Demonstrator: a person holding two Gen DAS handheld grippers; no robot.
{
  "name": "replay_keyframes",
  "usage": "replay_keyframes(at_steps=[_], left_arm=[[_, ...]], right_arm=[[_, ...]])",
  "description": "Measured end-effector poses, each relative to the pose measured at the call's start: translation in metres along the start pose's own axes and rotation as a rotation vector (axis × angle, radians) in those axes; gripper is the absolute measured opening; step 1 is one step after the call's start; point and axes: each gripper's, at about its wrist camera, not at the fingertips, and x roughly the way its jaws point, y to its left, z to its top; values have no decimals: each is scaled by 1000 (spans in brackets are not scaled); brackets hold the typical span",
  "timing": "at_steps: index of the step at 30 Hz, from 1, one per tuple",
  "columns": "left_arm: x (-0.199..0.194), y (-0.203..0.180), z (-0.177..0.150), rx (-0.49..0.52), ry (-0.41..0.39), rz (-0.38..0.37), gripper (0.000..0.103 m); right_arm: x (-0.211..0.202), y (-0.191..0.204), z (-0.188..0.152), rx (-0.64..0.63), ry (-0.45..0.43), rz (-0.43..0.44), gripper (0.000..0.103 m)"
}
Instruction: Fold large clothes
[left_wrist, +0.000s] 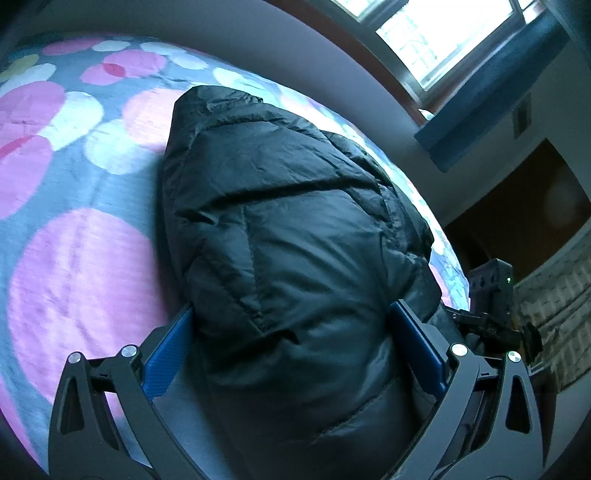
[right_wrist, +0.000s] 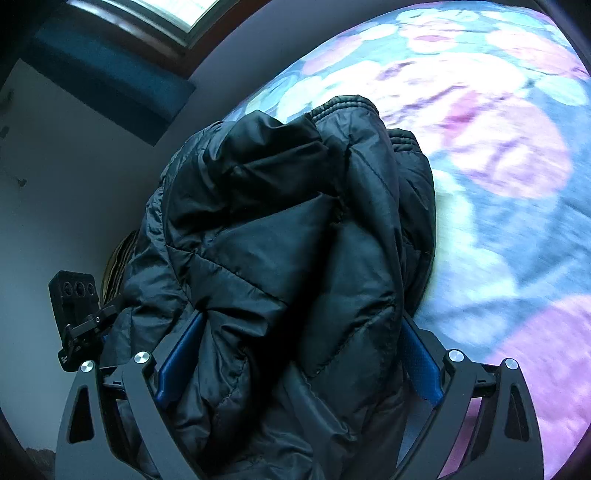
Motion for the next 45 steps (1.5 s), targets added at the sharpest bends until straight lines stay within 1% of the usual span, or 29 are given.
replay_keyframes(at_steps=[6,15,16,20,23,29,39,45], left_arm=[[-17,31,15,-28,-16,41,100],[-29,52,23,-37,-27,77,100],[-29,54,24,-37,-26,78,100],[-28,56,29,-28,-22,82,101],[-26,59,32,-24,-18,86,101],[-25,58,34,-23,-22,88,101],[-27,60,36,-24,-35,103,101],[-40,51,20,-40,-55,110,101]], right_arm=[[27,21,6,-21,24,20,95],[45,31,12,-34,44,32,95],[37,23,4,-33,42,33,95],[40,23,4,-31,46,36,95],[37,22,0,-29,46,37,95],[33,13,2,-19,49,51,95],[18,2,-11,-11,41,70,95],[11,-9,-14,0,24,84,95]])
